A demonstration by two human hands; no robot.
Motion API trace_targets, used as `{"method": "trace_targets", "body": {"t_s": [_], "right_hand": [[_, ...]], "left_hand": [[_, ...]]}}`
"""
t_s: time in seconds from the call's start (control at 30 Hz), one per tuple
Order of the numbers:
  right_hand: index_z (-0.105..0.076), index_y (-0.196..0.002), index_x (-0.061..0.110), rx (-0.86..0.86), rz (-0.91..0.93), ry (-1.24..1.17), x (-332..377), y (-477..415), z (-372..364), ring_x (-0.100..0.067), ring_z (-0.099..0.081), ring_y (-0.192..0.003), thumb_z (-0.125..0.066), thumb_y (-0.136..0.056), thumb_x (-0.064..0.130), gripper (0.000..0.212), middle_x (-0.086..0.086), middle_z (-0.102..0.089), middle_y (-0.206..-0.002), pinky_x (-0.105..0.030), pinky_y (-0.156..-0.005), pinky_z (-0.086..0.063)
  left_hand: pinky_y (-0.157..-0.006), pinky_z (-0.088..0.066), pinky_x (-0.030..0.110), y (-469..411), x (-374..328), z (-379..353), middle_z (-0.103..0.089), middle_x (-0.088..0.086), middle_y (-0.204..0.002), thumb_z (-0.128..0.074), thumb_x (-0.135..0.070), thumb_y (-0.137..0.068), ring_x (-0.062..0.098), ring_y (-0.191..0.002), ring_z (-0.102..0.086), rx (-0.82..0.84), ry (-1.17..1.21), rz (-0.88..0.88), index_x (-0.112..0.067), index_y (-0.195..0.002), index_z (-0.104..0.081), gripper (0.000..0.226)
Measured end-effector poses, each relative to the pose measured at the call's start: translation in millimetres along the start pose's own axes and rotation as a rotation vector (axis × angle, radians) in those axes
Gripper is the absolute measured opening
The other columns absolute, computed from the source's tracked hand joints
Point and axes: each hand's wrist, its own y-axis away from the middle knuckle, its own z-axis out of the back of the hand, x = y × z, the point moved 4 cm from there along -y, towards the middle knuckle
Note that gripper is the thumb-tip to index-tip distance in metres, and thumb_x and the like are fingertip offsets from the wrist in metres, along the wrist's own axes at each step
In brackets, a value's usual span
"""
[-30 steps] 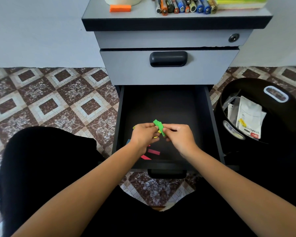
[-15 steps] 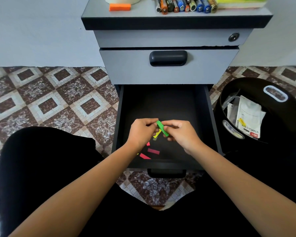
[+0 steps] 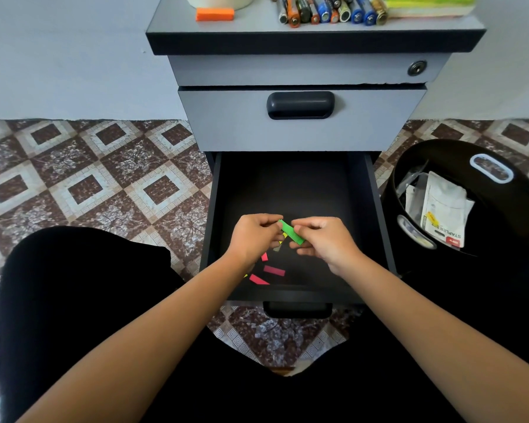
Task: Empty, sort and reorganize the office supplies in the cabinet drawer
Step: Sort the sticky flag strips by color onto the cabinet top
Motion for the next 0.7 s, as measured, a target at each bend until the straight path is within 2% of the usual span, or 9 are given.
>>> {"method": "trace_targets", "body": {"t_s": [0.1,0.2,0.3,0.4,0.53,0.7], "right_hand": [[-0.057,-0.113,-0.001,-0.034,-0.245,-0.332,-7,0,-4,-0.026,-0.068,-0.082,-0.050,-0.095,0.004,0.020,-0.018,-0.065,-0.094,-0.035,-0.077,-0.056],[-0.049,-0.116,-0.007,-0.041,-0.368,-0.492,-8,1,-5,-0.029,-0.064,-0.081,-0.046,-0.096,-0.001,0.021,-0.022,-0.062,-0.093,-0.039,-0.080,-0.053],[-0.046,-0.122,-0.009,-0.060,-0.408,-0.528,-8,2,-6,-0.031,-0.062,-0.085,-0.044,-0.096,-0.003,0.026,-0.026,-0.059,-0.106,-0.042,-0.082,-0.050],[-0.045,-0.125,-0.008,-0.071,-0.417,-0.528,-7,4,-6,-0.032,-0.060,-0.092,-0.043,-0.096,-0.004,0.030,-0.025,-0.058,-0.107,-0.043,-0.087,-0.050],[-0.044,-0.125,-0.010,-0.079,-0.403,-0.505,-4,4,-4,-0.031,-0.059,-0.090,-0.042,-0.096,-0.005,0.029,-0.022,-0.056,-0.097,-0.042,-0.084,-0.049],[-0.048,-0.118,-0.008,-0.071,-0.386,-0.434,-1,5,-4,-0.029,-0.060,-0.090,-0.043,-0.096,-0.005,0.023,-0.024,-0.055,-0.110,-0.040,-0.084,-0.050]], "left_hand": [[-0.077,-0.057,0.026,0,3,1,-0.067,0.003,-0.083,-0.056,-0.008,-0.093,0.011,-0.078,-0.065,-0.071,0.022,-0.007,-0.007,-0.111,-0.065,0.021],[-0.081,-0.057,0.033,-1,5,0,-0.068,0.002,-0.080,-0.057,-0.010,-0.092,0.017,-0.082,-0.067,-0.120,0.015,-0.007,-0.010,-0.107,-0.066,0.018],[-0.080,-0.057,0.031,0,5,-3,-0.069,0.003,-0.086,-0.057,-0.010,-0.092,0.015,-0.084,-0.068,-0.119,-0.010,-0.015,-0.011,-0.110,-0.066,0.020],[-0.077,-0.057,0.027,2,3,-6,-0.069,0.005,-0.093,-0.056,-0.011,-0.093,0.013,-0.084,-0.068,-0.099,-0.049,-0.040,-0.011,-0.113,-0.065,0.022],[-0.079,-0.058,0.032,4,1,-8,-0.067,0.001,-0.089,-0.055,-0.013,-0.094,0.015,-0.087,-0.068,-0.056,-0.119,-0.059,-0.012,-0.117,-0.063,0.025],[-0.079,-0.057,0.027,6,1,-9,-0.066,-0.002,-0.088,-0.055,-0.013,-0.094,0.010,-0.083,-0.067,-0.057,-0.154,-0.084,-0.013,-0.117,-0.063,0.024]]}}
